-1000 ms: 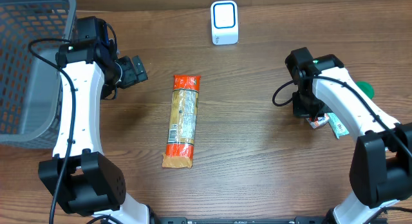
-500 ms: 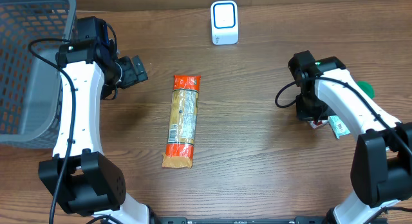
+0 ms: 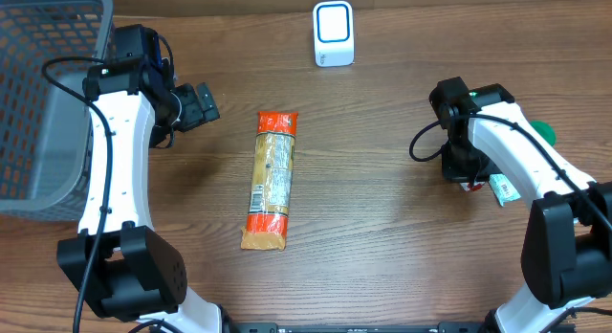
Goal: Scan the item barcode
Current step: 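Carry the red stick right and lower it near the jar, then release the red stick and move the right gripper to the spaghetti package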
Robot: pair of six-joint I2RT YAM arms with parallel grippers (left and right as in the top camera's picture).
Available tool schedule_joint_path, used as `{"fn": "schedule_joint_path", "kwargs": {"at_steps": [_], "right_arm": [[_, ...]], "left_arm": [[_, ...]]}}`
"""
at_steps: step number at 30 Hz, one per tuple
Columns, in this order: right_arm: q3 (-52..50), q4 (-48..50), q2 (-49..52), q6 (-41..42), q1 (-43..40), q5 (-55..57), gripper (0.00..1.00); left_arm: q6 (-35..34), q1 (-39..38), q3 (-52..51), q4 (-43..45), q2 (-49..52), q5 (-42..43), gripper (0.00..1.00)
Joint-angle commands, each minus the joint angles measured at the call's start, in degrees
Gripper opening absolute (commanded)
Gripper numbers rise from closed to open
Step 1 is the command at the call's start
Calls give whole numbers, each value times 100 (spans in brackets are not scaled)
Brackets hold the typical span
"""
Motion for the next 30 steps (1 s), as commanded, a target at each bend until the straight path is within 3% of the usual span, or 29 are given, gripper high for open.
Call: {"fn": "schedule_joint_path", "kwargs": {"at_steps": [1,9,13,22,26,30], "right_arm": [[-26,11,-52,-17,-20,35,4],[-70,2,-52,-17,-20,-13,24],[-225,175,-52,-15,-20,-35,41],[-348,1069,-61,31,98,-1060,43],[-190,1150,-66,417,382,-1285,47],[-122,1742,-66,726,772,-2837,50]], "left_arm": [[90,-22,96,-13,13,-17,100],[92,-22,96,-13,13,-17,100],[90,-22,96,-13,13,-17,100],[90,-22,96,-13,13,-17,100],[90,-22,96,-13,13,-17,100],[92,-22,96,-13,13,-17,100]]}}
